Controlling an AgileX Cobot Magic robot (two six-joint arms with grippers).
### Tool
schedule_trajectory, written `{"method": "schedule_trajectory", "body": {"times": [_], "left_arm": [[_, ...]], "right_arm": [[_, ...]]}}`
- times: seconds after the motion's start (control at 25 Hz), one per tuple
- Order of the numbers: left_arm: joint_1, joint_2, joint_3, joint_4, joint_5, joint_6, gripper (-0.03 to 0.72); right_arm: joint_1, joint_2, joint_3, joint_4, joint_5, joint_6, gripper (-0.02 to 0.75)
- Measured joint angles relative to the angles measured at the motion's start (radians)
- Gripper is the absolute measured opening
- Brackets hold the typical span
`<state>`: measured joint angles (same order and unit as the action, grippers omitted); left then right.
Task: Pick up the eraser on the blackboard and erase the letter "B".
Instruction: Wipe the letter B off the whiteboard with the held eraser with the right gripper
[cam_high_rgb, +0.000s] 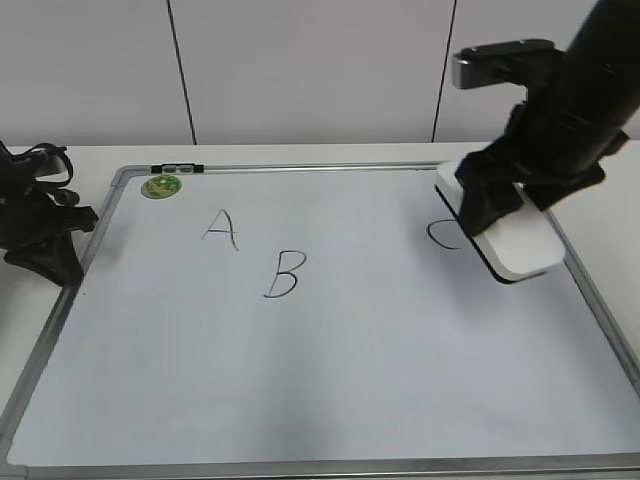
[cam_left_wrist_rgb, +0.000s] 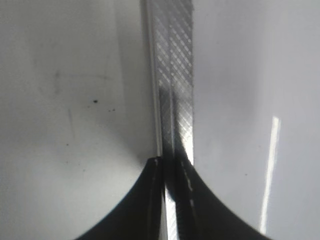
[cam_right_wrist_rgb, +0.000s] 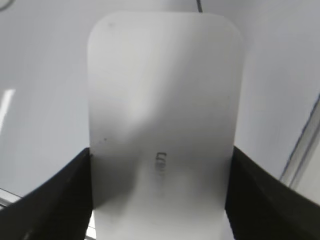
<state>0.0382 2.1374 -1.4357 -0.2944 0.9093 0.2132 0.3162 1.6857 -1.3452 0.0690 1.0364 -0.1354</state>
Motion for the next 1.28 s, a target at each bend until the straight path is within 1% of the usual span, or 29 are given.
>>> {"method": "schedule_trajectory", "body": {"times": [0.04,0.16,0.24,0.36,0.48,0.68,0.72,0.76,0.84,1.0,1.08,1.28], "left_arm": [[0.000,0.000,0.000,0.000,0.000,0.000,0.032],[0.000,0.000,0.000,-0.002,0.000,0.000,0.032],[0.000,0.000,0.000,-0.004,0.001,0.000,0.032],[0.000,0.000,0.000,-0.004,0.002,0.000,0.032],[0.000,0.000,0.000,-0.004,0.005,0.000,0.032],[0.000,0.000,0.000,-0.005,0.007,0.000,0.032],[0.002,0.000,0.000,-0.005,0.007,0.000,0.032],[0.002,0.000,0.000,-0.005,0.008,0.000,0.032],[0.002,0.000,0.000,-0.005,0.008,0.000,0.032],[0.002,0.000,0.000,-0.007,0.008,0.000,0.032],[0.002,0.000,0.000,-0.007,0.008,0.000,0.032],[0.002,0.000,0.000,-0.009,0.009,0.000,0.032]], "right_arm": [[0.040,0.034,-0.074,0.000,0.006,-0.004,0.528],[0.063,0.070,-0.122,0.000,0.015,-0.011,0.528],[0.088,0.142,-0.195,0.000,0.042,-0.015,0.528],[0.094,0.210,-0.255,0.000,0.076,-0.017,0.528],[0.098,0.336,-0.365,0.003,0.131,-0.017,0.528],[0.104,0.456,-0.504,0.029,0.178,-0.018,0.527],[0.104,0.456,-0.504,0.029,0.178,-0.018,0.527],[0.121,0.490,-0.548,0.029,0.182,-0.018,0.527],[0.138,0.507,-0.580,0.027,0.182,-0.018,0.527],[0.202,0.574,-0.669,0.020,0.183,-0.018,0.527],[0.217,0.615,-0.714,0.022,0.183,-0.018,0.527],[0.219,0.677,-0.767,0.023,0.186,-0.018,0.527]]}}
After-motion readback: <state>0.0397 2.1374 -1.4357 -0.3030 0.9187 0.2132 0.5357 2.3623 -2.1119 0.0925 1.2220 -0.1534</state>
